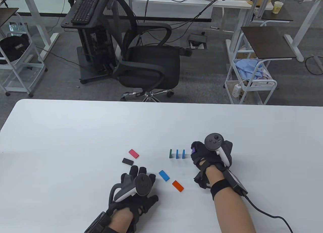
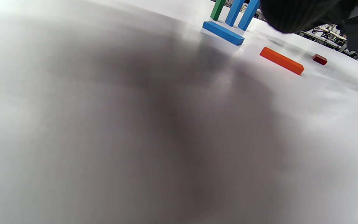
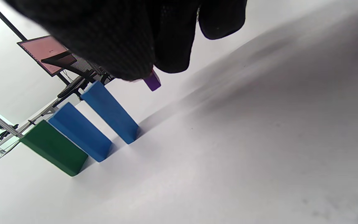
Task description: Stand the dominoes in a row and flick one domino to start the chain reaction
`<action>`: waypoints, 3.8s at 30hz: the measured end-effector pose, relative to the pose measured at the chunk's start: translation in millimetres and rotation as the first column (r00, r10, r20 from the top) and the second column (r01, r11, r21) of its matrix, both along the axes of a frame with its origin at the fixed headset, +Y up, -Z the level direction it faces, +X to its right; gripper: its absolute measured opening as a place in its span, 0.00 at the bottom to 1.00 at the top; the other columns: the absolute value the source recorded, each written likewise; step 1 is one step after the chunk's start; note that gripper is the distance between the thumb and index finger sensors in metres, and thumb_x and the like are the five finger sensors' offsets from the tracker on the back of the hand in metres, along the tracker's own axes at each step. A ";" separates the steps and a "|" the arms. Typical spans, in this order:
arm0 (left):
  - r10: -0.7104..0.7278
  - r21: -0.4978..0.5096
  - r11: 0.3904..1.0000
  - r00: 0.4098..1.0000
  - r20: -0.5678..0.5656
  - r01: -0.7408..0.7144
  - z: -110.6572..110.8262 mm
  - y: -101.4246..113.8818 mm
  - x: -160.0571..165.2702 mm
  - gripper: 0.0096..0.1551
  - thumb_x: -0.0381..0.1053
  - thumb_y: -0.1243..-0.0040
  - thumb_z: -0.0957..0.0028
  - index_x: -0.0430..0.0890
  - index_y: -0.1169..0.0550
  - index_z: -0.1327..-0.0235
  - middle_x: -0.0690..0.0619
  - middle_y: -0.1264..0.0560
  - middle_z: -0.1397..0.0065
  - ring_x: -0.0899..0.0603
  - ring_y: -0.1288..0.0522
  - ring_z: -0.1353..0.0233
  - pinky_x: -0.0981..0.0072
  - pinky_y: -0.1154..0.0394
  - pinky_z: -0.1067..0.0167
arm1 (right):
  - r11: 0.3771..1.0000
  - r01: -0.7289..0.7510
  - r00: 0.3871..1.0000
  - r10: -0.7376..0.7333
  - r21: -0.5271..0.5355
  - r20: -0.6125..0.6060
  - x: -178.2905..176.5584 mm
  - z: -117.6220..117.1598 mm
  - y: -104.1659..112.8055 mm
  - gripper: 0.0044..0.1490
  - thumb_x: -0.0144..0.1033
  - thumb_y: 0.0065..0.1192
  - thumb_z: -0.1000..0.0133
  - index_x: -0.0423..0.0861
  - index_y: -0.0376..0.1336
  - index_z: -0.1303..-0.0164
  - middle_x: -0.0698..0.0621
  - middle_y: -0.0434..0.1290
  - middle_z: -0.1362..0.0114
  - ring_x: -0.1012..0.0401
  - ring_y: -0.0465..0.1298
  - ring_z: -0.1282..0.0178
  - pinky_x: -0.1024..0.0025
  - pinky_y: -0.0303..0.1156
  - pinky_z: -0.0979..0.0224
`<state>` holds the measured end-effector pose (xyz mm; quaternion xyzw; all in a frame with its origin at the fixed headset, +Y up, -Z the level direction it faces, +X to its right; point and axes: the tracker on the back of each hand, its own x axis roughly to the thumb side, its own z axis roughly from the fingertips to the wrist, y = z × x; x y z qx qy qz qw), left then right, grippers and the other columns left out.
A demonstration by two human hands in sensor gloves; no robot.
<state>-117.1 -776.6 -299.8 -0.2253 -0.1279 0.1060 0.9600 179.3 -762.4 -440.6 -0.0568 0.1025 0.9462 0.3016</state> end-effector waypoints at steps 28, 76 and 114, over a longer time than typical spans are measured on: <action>-0.006 -0.008 1.000 1.000 0.011 0.006 0.5 -0.5 1.6 0.48 0.70 0.51 0.50 0.58 0.56 0.23 0.49 0.75 0.19 0.38 0.82 0.24 0.31 0.76 0.33 | 0.999 0.000 1.000 0.001 -0.047 0.008 -9.8 -2.1 -18.4 0.33 0.36 0.73 0.47 0.54 0.58 0.34 0.45 0.59 0.23 0.38 0.47 0.22 0.35 0.34 0.22; -0.011 0.004 1.000 1.000 0.013 0.011 1.4 1.0 1.9 0.48 0.70 0.51 0.50 0.58 0.56 0.23 0.50 0.75 0.19 0.38 0.82 0.24 0.31 0.76 0.33 | 0.979 -0.181 0.983 0.178 -0.093 -0.037 77.9 40.8 1.2 0.35 0.32 0.72 0.45 0.58 0.57 0.31 0.55 0.60 0.19 0.40 0.39 0.18 0.35 0.29 0.22; -0.005 0.002 1.000 1.000 0.008 0.005 1.9 1.1 -1.0 0.48 0.70 0.51 0.50 0.58 0.56 0.23 0.50 0.75 0.19 0.38 0.82 0.24 0.31 0.76 0.33 | 0.907 -0.422 0.902 0.419 -0.002 -0.104 58.1 42.2 9.0 0.32 0.37 0.72 0.48 0.55 0.61 0.34 0.44 0.68 0.30 0.42 0.55 0.27 0.35 0.35 0.21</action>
